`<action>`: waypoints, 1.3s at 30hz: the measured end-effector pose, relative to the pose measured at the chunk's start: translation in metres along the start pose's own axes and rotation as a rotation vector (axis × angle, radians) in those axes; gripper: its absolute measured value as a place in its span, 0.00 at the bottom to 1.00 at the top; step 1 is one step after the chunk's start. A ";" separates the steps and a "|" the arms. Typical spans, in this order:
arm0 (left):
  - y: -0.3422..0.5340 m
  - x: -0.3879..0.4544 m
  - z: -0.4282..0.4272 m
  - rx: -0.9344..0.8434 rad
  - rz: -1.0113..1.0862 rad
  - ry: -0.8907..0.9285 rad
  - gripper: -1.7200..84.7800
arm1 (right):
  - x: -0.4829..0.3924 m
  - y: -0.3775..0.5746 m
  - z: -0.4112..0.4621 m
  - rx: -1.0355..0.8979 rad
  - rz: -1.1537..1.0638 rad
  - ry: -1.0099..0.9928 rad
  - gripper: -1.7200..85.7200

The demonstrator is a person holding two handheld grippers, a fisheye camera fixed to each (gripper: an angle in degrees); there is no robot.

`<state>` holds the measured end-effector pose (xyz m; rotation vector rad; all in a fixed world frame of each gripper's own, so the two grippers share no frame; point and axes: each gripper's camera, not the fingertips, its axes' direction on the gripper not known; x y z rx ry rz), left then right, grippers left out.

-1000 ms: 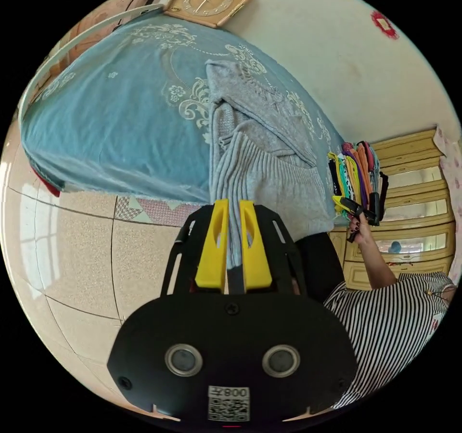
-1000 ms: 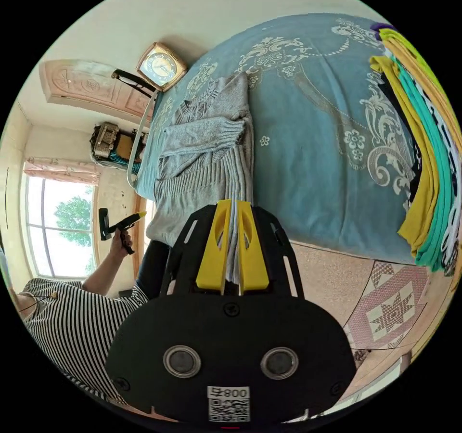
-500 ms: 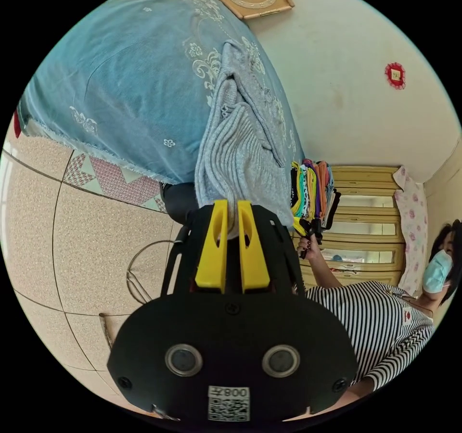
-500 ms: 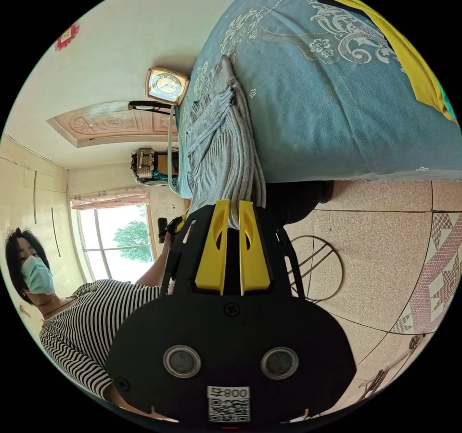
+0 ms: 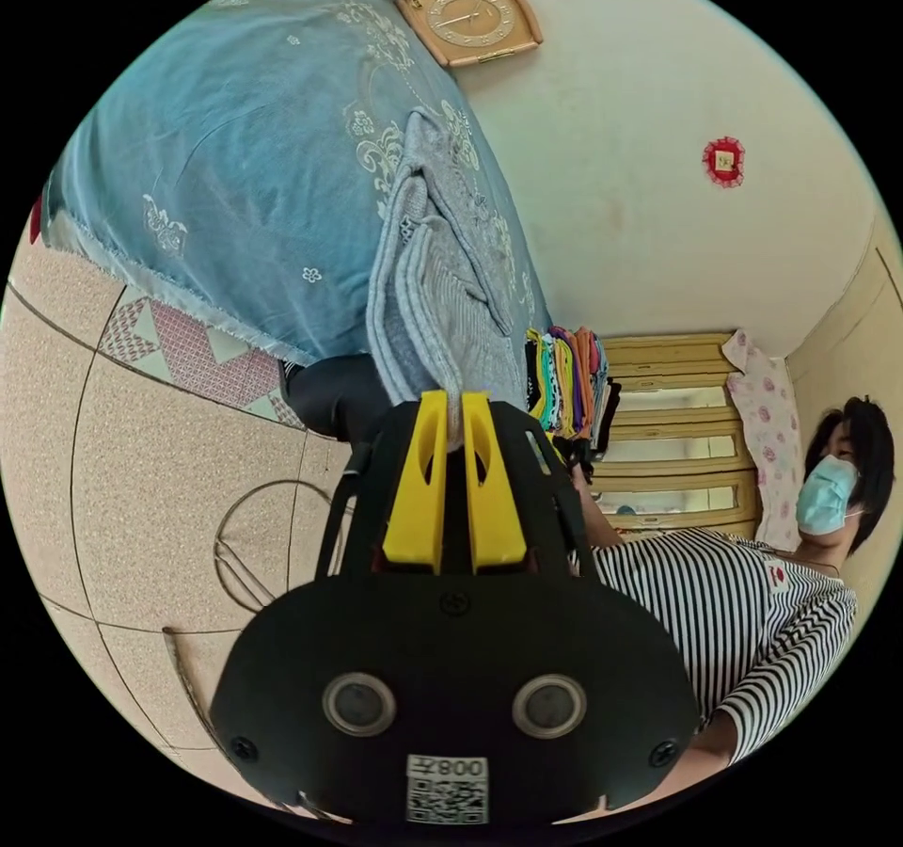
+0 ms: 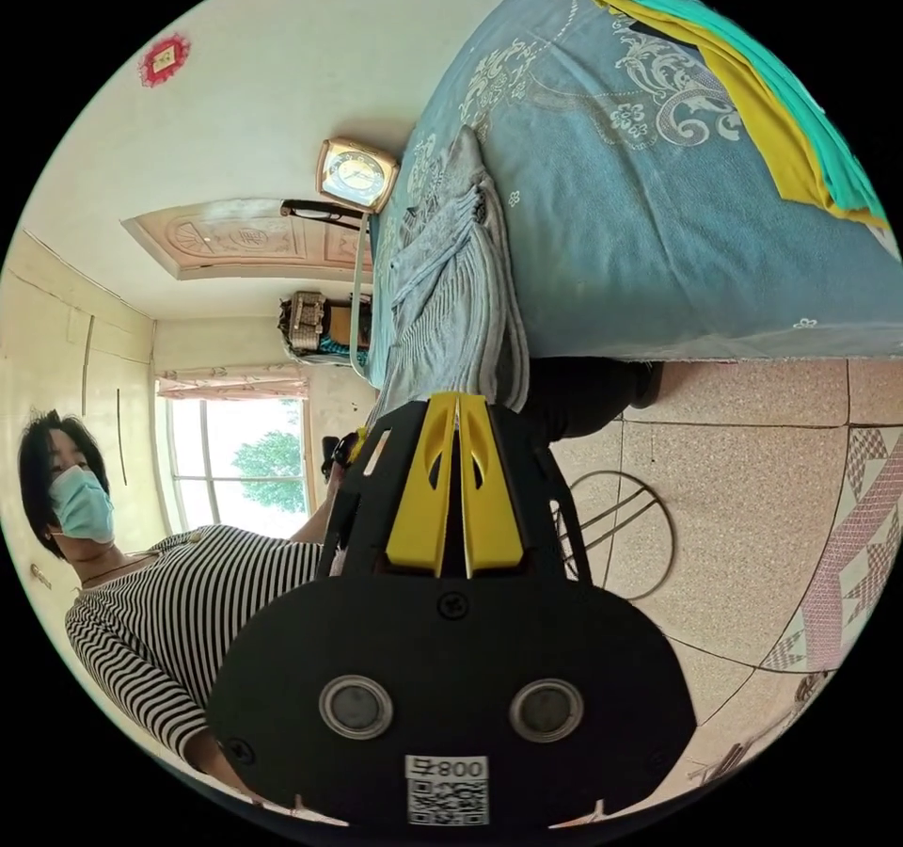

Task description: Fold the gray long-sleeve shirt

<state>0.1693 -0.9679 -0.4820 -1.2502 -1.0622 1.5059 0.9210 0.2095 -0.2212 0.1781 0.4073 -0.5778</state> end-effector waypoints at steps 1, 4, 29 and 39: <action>-0.003 -0.003 0.001 -0.002 -0.007 0.007 0.05 | 0.002 -0.005 0.005 0.019 0.000 -0.006 0.08; -0.009 -0.007 0.003 -0.013 -0.004 -0.005 0.05 | 0.006 -0.016 0.025 0.011 -0.004 0.043 0.11; -0.004 -0.051 -0.006 0.046 -0.080 0.023 0.10 | 0.043 -0.001 0.103 -0.021 0.117 -0.121 0.11; 0.017 -0.079 0.015 0.016 -0.236 0.206 0.17 | 0.061 0.032 0.139 -0.021 0.212 -0.229 0.15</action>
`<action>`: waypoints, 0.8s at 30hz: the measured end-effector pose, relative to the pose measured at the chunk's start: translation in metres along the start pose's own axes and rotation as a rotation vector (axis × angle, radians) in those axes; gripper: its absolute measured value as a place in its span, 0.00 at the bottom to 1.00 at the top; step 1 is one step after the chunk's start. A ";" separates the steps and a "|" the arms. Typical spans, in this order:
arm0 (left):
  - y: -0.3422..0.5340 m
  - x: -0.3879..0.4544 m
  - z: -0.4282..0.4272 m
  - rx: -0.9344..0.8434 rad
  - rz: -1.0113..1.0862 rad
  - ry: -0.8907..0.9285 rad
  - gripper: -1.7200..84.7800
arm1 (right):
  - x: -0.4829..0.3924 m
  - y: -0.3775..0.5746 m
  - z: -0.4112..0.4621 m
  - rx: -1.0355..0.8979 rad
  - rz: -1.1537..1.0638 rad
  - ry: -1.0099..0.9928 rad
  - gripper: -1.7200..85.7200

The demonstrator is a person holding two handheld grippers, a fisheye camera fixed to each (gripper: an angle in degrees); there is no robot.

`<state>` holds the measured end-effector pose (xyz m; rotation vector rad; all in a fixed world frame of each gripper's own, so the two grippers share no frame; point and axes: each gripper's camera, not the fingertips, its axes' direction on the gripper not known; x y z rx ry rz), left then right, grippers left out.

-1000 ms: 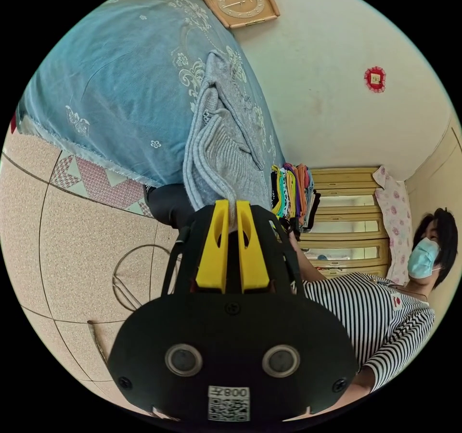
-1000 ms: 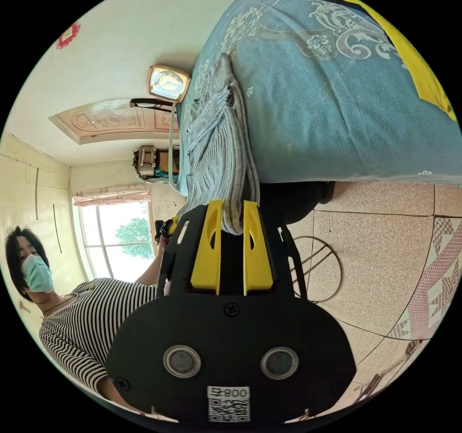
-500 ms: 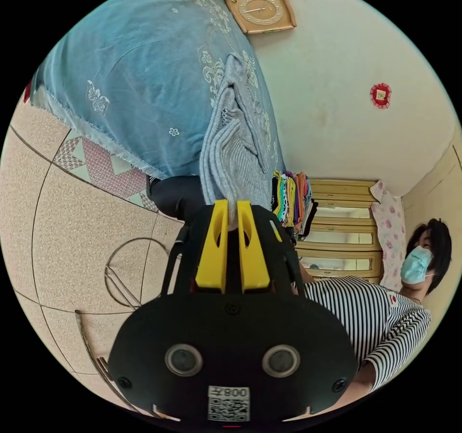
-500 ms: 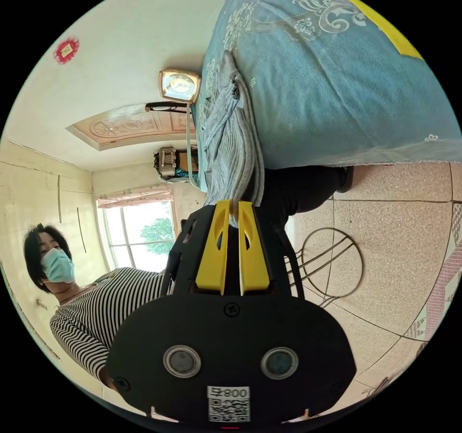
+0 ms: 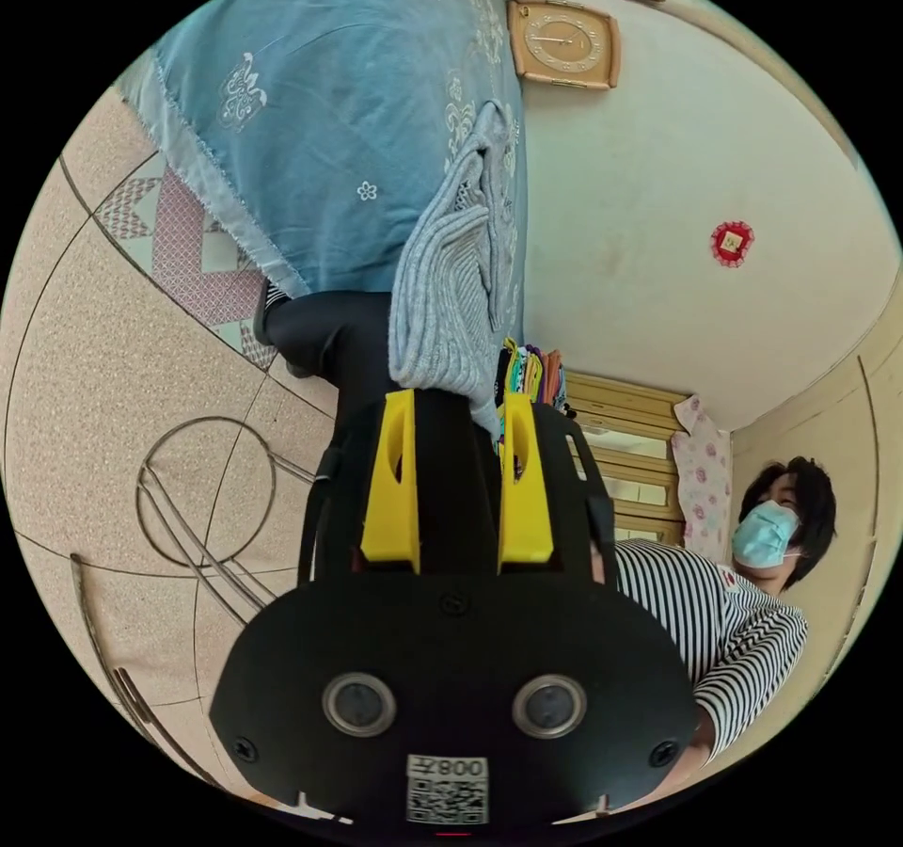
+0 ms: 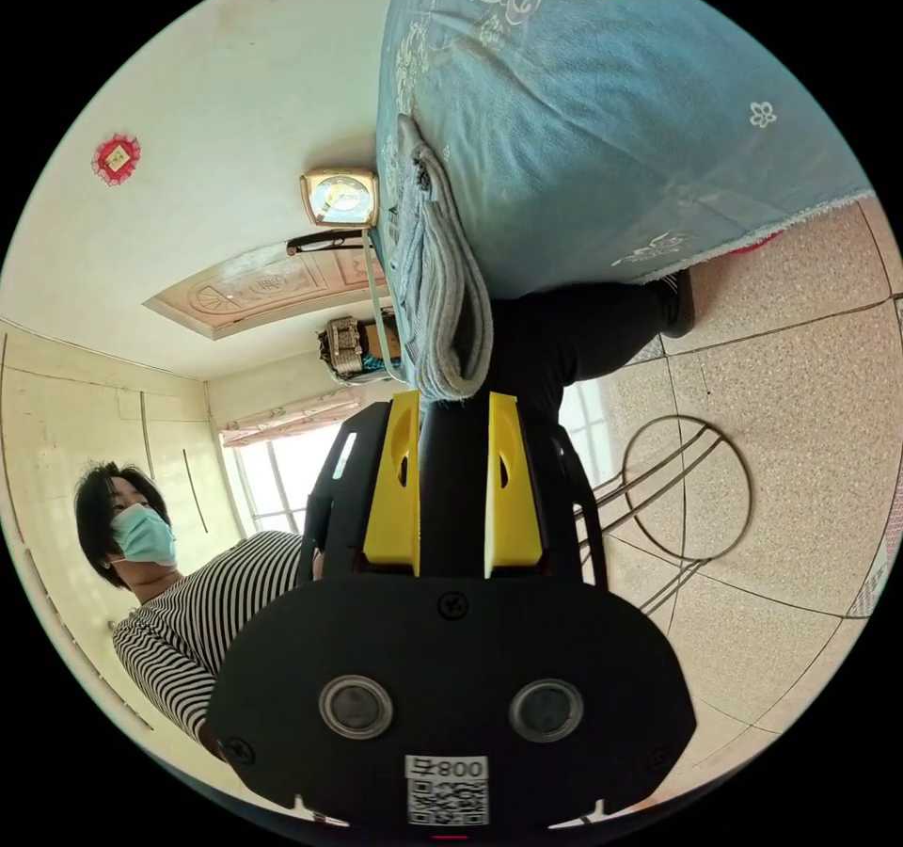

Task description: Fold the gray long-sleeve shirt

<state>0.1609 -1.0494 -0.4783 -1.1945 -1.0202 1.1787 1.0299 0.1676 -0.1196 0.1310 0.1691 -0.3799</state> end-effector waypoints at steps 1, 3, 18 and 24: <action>0.001 -0.003 0.004 -0.005 -0.012 0.025 0.17 | 0.003 0.003 0.006 0.004 0.008 -0.014 0.15; 0.003 -0.007 0.007 -0.015 -0.028 0.041 0.17 | 0.008 0.007 0.014 0.000 0.021 -0.026 0.15; -0.012 -0.029 0.024 0.097 -0.128 0.154 0.13 | 0.014 0.023 0.042 0.155 0.064 -0.138 0.14; -0.008 -0.023 0.024 0.103 -0.115 0.145 0.10 | 0.020 0.024 0.047 0.188 0.080 -0.160 0.09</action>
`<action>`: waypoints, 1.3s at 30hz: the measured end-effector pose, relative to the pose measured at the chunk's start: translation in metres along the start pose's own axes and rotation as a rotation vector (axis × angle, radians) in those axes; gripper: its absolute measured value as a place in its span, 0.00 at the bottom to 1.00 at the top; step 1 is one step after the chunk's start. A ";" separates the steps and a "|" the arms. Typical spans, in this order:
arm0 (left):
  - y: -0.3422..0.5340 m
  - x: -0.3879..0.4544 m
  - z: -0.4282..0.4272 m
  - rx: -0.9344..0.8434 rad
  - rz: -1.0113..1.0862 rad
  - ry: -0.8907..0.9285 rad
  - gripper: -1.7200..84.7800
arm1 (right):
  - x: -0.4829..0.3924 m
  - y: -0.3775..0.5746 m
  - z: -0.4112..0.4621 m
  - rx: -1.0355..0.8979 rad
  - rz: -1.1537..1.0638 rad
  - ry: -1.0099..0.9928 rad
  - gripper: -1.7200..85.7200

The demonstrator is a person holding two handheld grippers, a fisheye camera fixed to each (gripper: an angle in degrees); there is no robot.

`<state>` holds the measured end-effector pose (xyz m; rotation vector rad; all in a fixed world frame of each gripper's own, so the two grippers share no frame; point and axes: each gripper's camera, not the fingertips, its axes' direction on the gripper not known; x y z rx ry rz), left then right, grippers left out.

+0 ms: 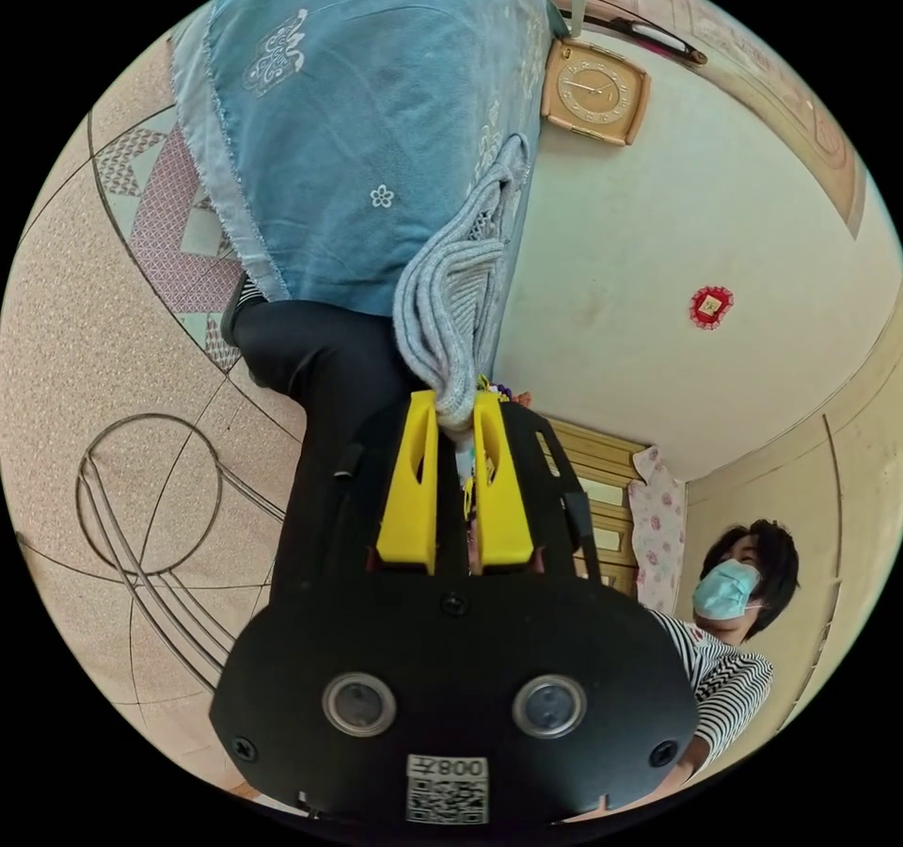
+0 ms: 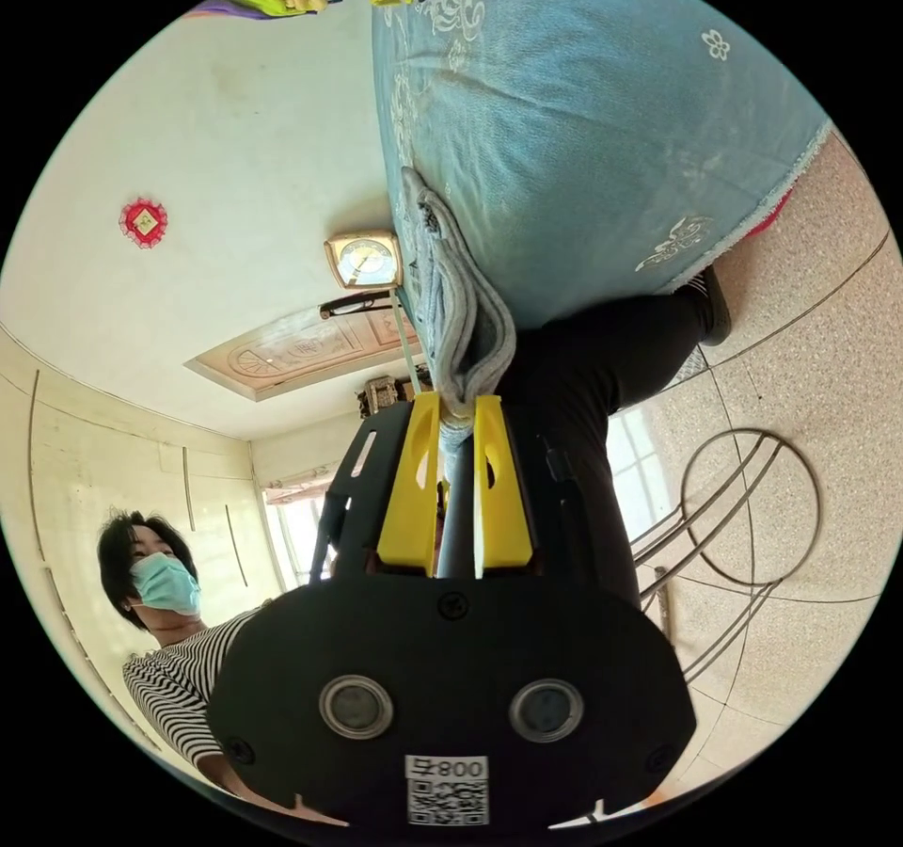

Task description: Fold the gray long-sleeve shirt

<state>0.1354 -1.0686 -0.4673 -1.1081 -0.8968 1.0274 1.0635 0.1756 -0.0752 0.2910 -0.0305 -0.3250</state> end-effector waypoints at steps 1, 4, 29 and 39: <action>0.002 0.003 -0.001 0.003 0.014 0.002 0.10 | -0.001 0.002 -0.002 0.005 -0.003 0.002 0.09; 0.006 0.015 -0.002 -0.005 0.056 0.004 0.09 | -0.010 0.006 -0.009 0.014 -0.034 -0.013 0.07; 0.090 0.075 -0.031 -0.058 0.308 0.121 0.08 | -0.098 0.068 -0.079 -0.039 -0.358 -0.033 0.05; 0.131 0.083 -0.047 -0.083 0.348 0.133 0.08 | -0.096 0.108 -0.122 -0.047 -0.410 -0.052 0.05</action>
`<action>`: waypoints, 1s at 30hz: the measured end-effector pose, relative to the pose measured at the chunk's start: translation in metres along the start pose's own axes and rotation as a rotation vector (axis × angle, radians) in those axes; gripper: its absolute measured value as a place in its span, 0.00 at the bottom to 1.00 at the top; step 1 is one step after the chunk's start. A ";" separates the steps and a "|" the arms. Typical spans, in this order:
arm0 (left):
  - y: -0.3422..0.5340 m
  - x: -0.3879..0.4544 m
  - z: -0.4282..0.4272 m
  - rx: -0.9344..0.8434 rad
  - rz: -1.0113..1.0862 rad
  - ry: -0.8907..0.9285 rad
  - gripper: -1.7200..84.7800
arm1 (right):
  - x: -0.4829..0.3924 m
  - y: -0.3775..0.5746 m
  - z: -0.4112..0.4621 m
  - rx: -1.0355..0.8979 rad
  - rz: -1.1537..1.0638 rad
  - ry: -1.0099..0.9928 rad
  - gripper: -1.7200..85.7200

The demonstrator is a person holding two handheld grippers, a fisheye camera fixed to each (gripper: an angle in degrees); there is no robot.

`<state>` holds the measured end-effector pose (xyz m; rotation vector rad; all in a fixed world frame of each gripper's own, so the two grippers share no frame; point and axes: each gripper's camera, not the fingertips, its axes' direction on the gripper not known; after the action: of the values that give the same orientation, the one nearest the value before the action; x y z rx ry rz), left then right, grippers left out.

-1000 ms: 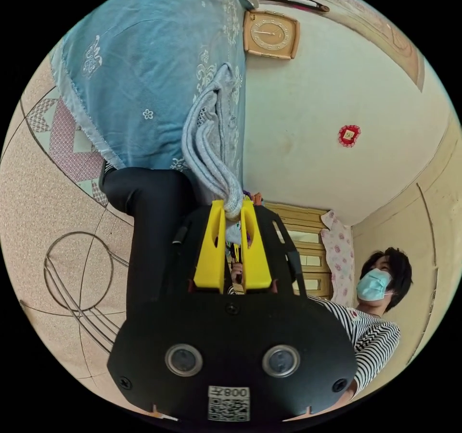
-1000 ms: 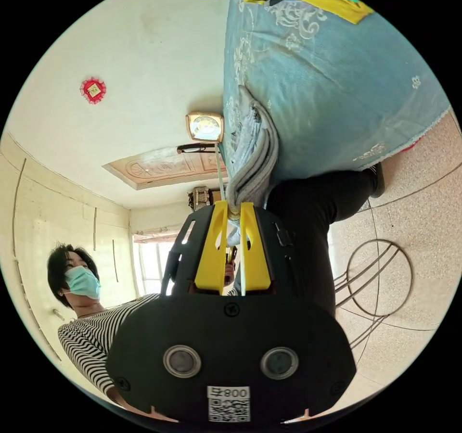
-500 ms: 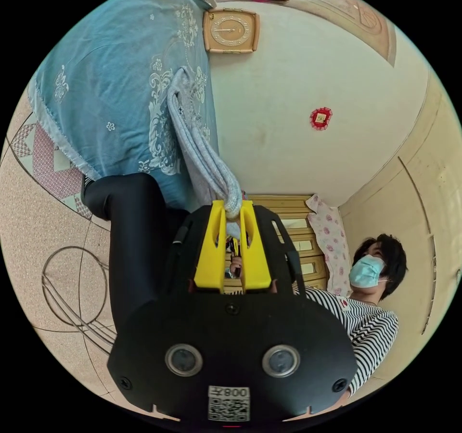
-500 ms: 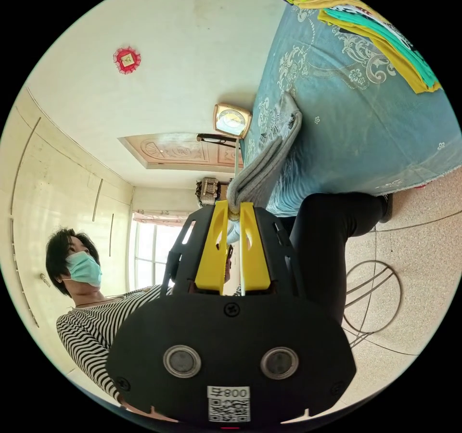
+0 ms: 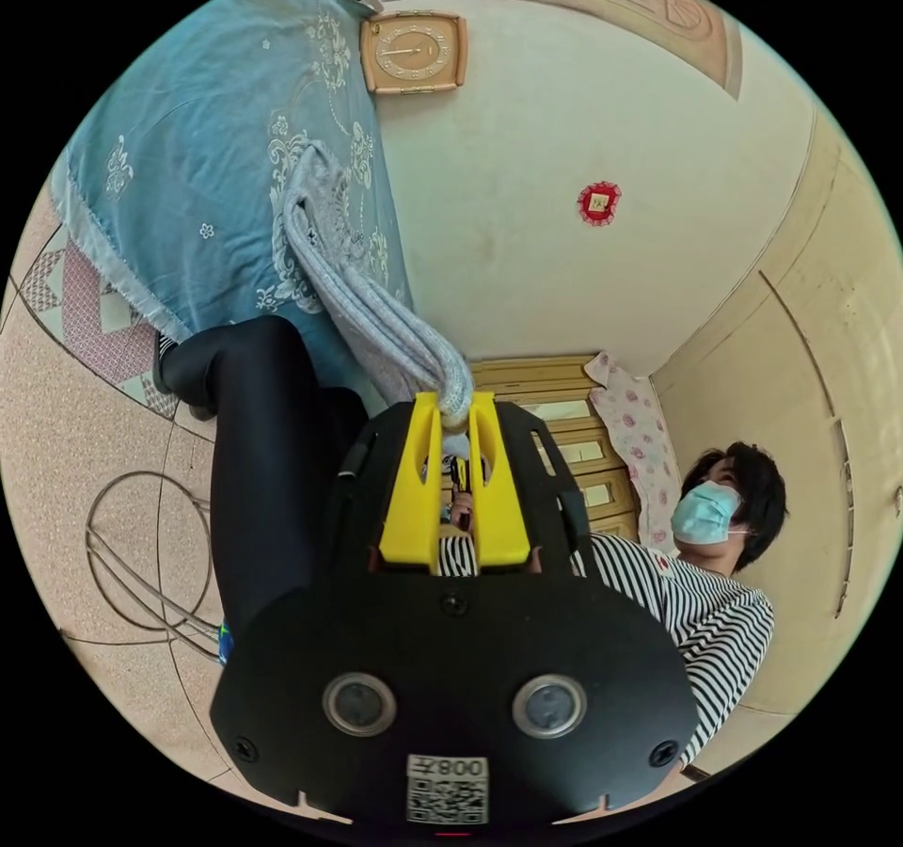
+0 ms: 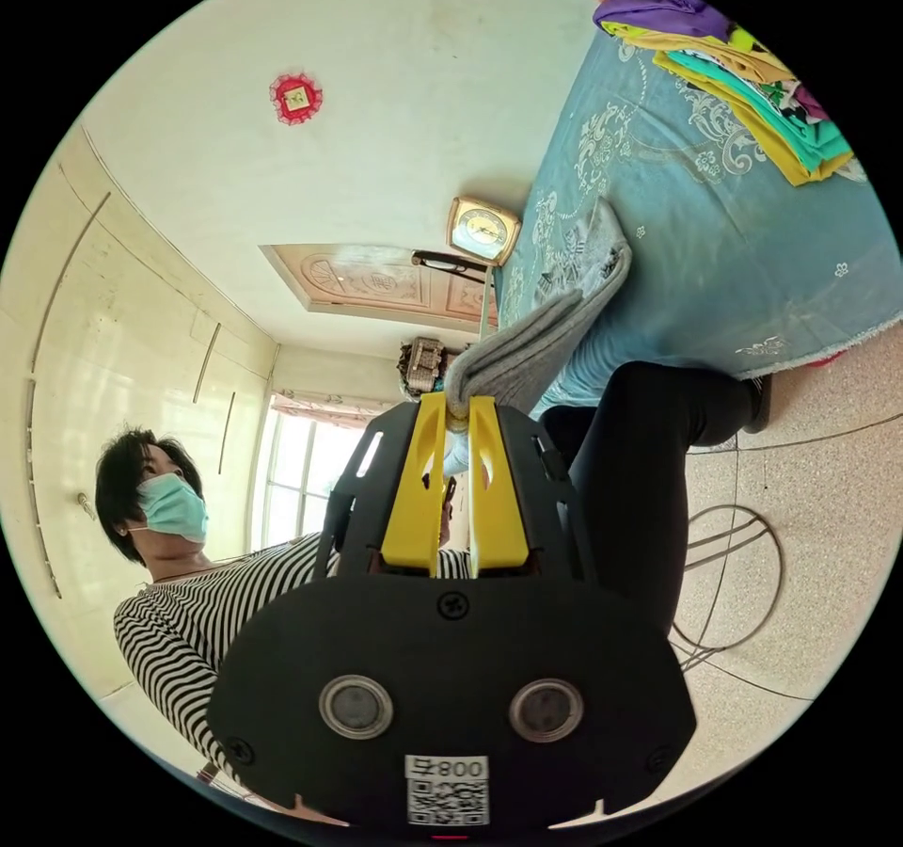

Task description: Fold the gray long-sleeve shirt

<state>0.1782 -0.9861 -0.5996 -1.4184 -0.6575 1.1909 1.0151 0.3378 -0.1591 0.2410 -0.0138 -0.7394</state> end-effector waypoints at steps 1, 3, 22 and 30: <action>0.004 0.002 -0.001 -0.001 0.000 0.000 0.08 | 0.000 0.004 -0.004 -0.001 0.000 -0.002 0.05; 0.009 0.004 -0.002 0.002 0.001 0.002 0.08 | 0.002 0.009 -0.010 -0.001 0.003 -0.005 0.05; 0.014 0.030 0.001 0.005 -0.030 0.045 0.08 | 0.005 0.000 -0.047 0.013 0.023 -0.031 0.05; -0.006 0.045 0.005 0.010 -0.044 0.053 0.08 | 0.001 -0.030 -0.051 0.011 0.033 -0.032 0.05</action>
<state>0.1898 -0.9426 -0.6064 -1.4151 -0.6420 1.1168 1.0011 0.3264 -0.2158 0.2388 -0.0516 -0.7108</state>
